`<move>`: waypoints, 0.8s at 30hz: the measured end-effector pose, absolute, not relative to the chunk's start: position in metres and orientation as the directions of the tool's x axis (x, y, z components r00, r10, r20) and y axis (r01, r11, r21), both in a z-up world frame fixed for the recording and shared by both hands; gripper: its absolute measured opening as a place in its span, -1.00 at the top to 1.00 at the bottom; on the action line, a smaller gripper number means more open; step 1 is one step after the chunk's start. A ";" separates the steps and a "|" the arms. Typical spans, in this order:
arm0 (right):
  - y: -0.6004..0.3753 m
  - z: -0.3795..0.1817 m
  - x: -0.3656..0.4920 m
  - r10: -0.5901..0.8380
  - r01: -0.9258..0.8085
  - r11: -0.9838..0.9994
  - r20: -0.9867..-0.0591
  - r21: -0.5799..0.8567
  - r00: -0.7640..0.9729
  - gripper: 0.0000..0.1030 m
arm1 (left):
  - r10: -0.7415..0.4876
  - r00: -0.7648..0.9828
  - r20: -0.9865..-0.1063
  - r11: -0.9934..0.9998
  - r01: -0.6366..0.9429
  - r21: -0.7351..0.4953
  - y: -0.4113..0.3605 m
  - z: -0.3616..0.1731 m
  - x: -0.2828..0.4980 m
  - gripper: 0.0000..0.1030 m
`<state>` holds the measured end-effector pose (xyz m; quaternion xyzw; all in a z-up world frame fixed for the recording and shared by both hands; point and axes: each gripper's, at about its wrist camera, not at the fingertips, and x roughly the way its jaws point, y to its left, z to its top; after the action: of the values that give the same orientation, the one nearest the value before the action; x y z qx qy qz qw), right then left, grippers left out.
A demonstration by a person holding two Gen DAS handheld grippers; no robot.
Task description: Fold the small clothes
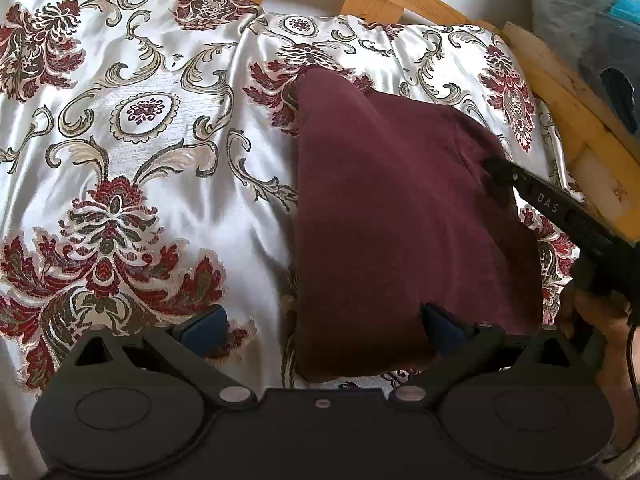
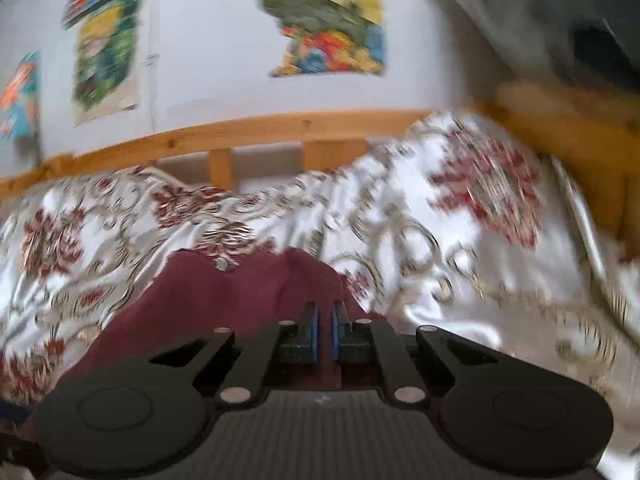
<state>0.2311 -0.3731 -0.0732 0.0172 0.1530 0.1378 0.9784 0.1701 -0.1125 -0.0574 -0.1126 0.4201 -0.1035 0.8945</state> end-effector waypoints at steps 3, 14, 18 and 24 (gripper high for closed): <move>-0.355 -0.068 0.223 0.291 -0.307 0.952 -0.274 -0.017 0.917 0.84 | -0.279 0.626 -0.729 0.954 0.092 -0.286 -0.113 -0.058 0.170 -0.99; -0.402 -0.076 0.243 0.215 -0.161 0.971 -0.354 0.174 0.910 0.87 | -0.299 0.606 -0.737 0.952 0.136 -0.275 -0.121 -0.061 0.168 -0.99; -0.404 -0.084 0.246 0.219 -0.148 0.968 -0.389 0.203 0.895 0.87 | -0.299 0.605 -0.738 0.952 0.143 -0.269 -0.121 -0.061 0.168 -0.99; -0.414 -0.091 0.250 0.252 -0.132 0.944 -0.402 0.302 0.880 0.51 | -0.299 0.603 -0.740 0.953 0.142 -0.269 -0.121 -0.062 0.168 -0.99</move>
<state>0.2503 -0.4143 -0.0906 0.1340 0.2233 0.1001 0.9603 0.1684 -0.1207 -0.0622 -0.0916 0.4279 -0.1236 0.8906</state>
